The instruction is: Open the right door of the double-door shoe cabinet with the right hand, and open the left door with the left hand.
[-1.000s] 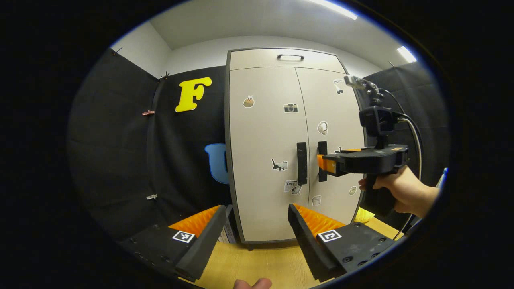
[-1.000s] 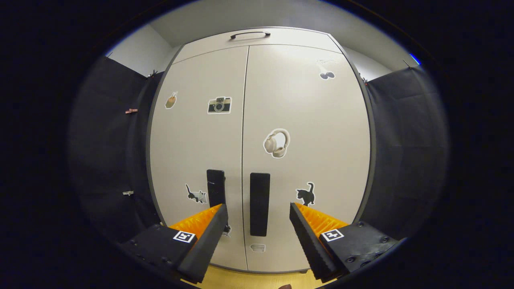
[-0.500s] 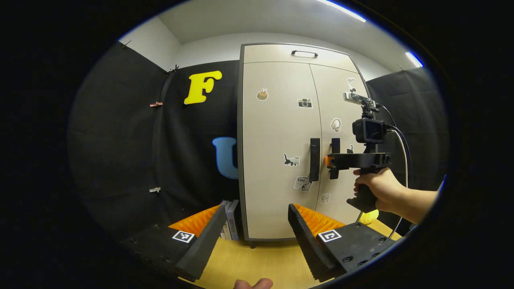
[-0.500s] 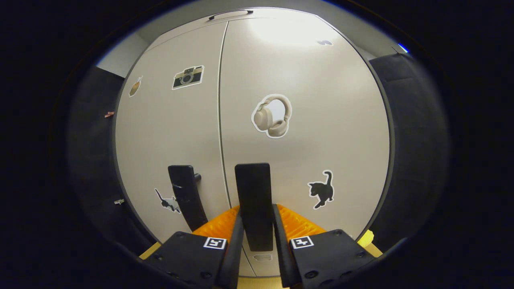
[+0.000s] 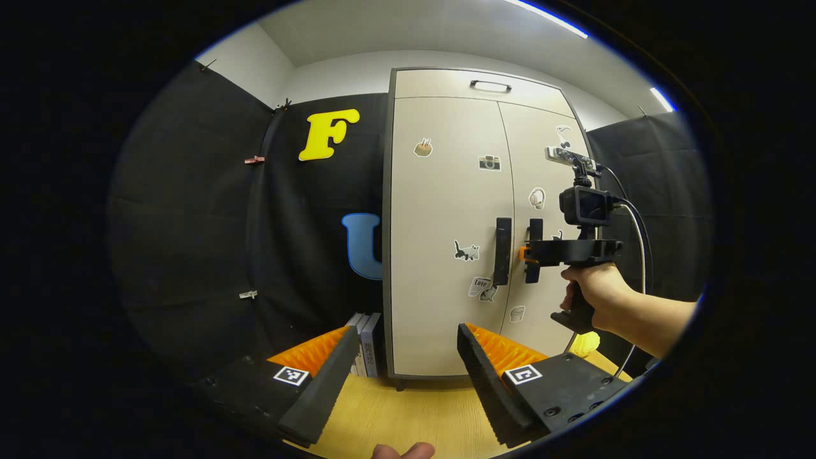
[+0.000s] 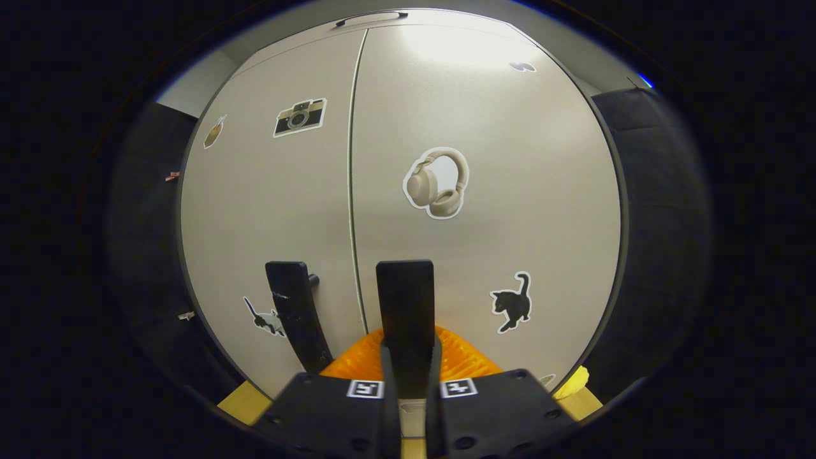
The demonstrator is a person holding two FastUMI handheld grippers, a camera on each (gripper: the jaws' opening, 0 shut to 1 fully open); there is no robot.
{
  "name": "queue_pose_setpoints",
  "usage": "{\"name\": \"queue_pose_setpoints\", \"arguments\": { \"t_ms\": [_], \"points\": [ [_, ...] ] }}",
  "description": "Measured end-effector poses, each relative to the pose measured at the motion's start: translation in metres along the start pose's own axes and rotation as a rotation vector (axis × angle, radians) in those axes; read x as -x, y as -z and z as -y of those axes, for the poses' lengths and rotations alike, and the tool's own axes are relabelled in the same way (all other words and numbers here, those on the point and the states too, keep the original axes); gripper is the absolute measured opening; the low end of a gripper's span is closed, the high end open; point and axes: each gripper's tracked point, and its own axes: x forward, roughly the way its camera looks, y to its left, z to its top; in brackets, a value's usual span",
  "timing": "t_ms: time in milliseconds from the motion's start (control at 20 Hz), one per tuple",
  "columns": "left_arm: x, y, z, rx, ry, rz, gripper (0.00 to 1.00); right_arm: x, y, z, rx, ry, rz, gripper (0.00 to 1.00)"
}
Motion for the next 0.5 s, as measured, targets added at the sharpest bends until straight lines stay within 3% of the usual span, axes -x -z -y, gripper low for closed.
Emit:
{"name": "queue_pose_setpoints", "arguments": {
  "t_ms": [50, 500],
  "points": [
    [0.002, -0.001, 0.0, 0.001, -0.002, 0.002, 0.96, 0.002, 0.0, 0.0, 0.014, 0.003, -0.005, 0.13],
    [0.022, 0.0, -0.001, -0.008, -0.047, 0.003, 0.96, 0.041, -0.011, 0.016, -0.032, -0.059, 0.039, 0.12]
  ]
}}
